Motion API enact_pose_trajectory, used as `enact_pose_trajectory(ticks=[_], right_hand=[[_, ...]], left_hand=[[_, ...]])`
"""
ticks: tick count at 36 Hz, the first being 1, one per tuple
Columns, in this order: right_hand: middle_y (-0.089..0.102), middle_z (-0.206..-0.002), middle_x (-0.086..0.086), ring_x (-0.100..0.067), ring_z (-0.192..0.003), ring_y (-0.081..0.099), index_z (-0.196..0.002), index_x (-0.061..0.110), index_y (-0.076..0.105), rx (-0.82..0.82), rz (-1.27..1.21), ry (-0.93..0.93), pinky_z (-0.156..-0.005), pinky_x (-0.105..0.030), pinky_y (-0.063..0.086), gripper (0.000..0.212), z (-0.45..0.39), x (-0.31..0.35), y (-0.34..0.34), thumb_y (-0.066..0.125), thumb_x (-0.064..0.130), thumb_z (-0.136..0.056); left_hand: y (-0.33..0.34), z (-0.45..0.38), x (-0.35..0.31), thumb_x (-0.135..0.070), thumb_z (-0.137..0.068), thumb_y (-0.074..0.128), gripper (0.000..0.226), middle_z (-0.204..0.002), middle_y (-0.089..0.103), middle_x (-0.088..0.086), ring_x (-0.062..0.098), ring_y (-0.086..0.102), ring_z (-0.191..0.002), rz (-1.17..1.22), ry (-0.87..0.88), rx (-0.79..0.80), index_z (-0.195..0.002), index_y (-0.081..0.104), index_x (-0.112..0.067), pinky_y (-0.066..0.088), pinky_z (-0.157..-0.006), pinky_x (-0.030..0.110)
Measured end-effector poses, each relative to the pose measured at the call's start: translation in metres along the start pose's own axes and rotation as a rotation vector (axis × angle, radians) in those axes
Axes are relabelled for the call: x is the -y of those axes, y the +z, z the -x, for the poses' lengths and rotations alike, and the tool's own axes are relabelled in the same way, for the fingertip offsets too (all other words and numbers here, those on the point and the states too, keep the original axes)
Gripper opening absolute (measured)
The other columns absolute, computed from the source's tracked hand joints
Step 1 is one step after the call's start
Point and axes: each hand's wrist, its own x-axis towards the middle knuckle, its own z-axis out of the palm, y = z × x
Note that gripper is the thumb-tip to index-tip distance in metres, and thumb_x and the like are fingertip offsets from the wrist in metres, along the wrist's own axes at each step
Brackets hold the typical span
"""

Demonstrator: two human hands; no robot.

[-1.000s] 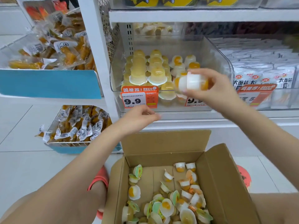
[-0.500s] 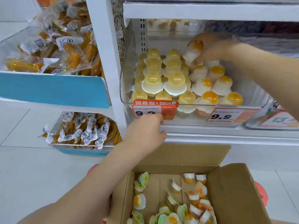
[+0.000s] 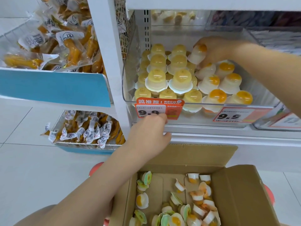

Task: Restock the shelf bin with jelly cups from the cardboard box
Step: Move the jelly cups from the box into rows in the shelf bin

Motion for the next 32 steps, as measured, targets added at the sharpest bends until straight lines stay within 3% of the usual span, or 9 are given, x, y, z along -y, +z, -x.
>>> enact_pose_trajectory(ticks=[1,3,8,12,15,19,23,27,32], right_hand=[[0.053,-0.132,-0.007,-0.030,-0.114,0.052,-0.132,0.022,0.045,-0.046,0.004,0.153,-0.091,-0.038,0.043,0.070,0.006,-0.010,-0.009,0.080,0.030,-0.072],[0.043,-0.143,-0.004,-0.027,-0.127,0.043,-0.142,0.022,0.035,-0.127,-0.005,0.175,-0.099,-0.037,0.038,0.082,0.030,-0.023,-0.006,0.080,0.028,-0.074],[0.058,-0.129,-0.006,-0.025,-0.120,0.050,-0.126,0.015,0.058,-0.469,-0.096,-0.044,-0.095,-0.028,0.037,0.046,0.090,-0.019,0.009,0.057,0.001,-0.083],[0.058,-0.108,0.011,-0.010,-0.106,0.051,-0.116,0.015,0.064,-0.541,-0.210,-0.273,-0.091,-0.020,0.035,0.036,0.179,0.003,0.051,0.063,0.000,-0.083],[0.059,-0.110,0.011,-0.006,-0.108,0.050,-0.119,0.019,0.060,-0.380,-0.248,-0.326,-0.093,-0.017,0.038,0.035,0.229,0.007,0.117,0.063,0.005,-0.087],[0.057,-0.124,0.007,-0.009,-0.123,0.044,-0.129,0.025,0.052,0.093,-0.182,-0.220,-0.098,-0.025,0.041,0.038,0.254,-0.013,0.217,0.055,0.014,-0.093],[0.047,-0.138,-0.001,-0.019,-0.129,0.041,-0.139,0.022,0.041,0.401,-0.120,-0.007,-0.101,-0.028,0.040,0.047,0.257,-0.051,0.296,0.052,0.013,-0.094],[0.050,-0.133,-0.009,-0.024,-0.115,0.053,-0.139,0.023,0.041,0.434,-0.188,0.246,-0.090,-0.037,0.050,0.053,0.249,-0.076,0.347,0.057,0.014,-0.089],[0.061,-0.111,-0.010,-0.025,-0.102,0.060,-0.129,0.010,0.045,0.478,-0.282,0.455,-0.082,-0.036,0.052,0.047,0.245,-0.082,0.395,0.064,0.018,-0.087]], left_hand=[[0.000,0.001,0.001,-0.031,-0.091,0.055,0.036,-0.120,0.058,-0.001,0.018,0.054,-0.112,0.001,0.002,0.007,-0.125,0.051,-0.019,0.050,-0.088,0.039],[0.000,0.002,0.003,-0.030,-0.091,0.055,0.036,-0.122,0.057,-0.002,0.018,0.053,-0.113,-0.004,0.009,0.006,-0.125,0.050,-0.019,0.050,-0.087,0.039],[0.004,0.011,0.007,-0.029,-0.091,0.054,0.033,-0.123,0.056,-0.002,0.019,0.053,-0.112,-0.035,0.027,0.007,-0.122,0.051,-0.019,0.049,-0.083,0.035],[0.035,0.019,0.019,-0.024,-0.088,0.058,0.024,-0.112,0.060,-0.002,0.016,0.056,-0.105,0.128,-0.017,0.055,-0.111,0.058,-0.018,0.049,-0.085,0.030],[0.085,0.040,0.037,-0.018,-0.085,0.065,0.016,-0.096,0.062,-0.003,0.011,0.059,-0.091,0.480,-0.216,0.123,-0.100,0.061,-0.015,0.044,-0.071,0.009],[0.164,0.073,0.071,-0.010,-0.080,0.068,0.027,-0.101,0.061,0.002,0.017,0.059,-0.100,0.378,-0.269,0.381,-0.105,0.060,-0.013,0.047,-0.087,0.026],[0.223,0.092,0.084,-0.003,-0.079,0.063,0.032,-0.109,0.061,0.009,0.020,0.058,-0.105,0.356,-0.366,0.468,-0.109,0.058,-0.013,0.044,-0.086,0.022],[0.272,0.096,0.083,-0.008,-0.083,0.064,0.051,-0.128,0.054,0.012,0.022,0.051,-0.119,0.296,-0.350,0.613,-0.131,0.049,-0.007,0.041,-0.095,0.025],[0.318,0.076,0.067,-0.020,-0.081,0.067,0.049,-0.123,0.058,0.011,0.025,0.053,-0.116,0.306,-0.359,0.585,-0.126,0.050,-0.007,0.044,-0.087,0.028]])
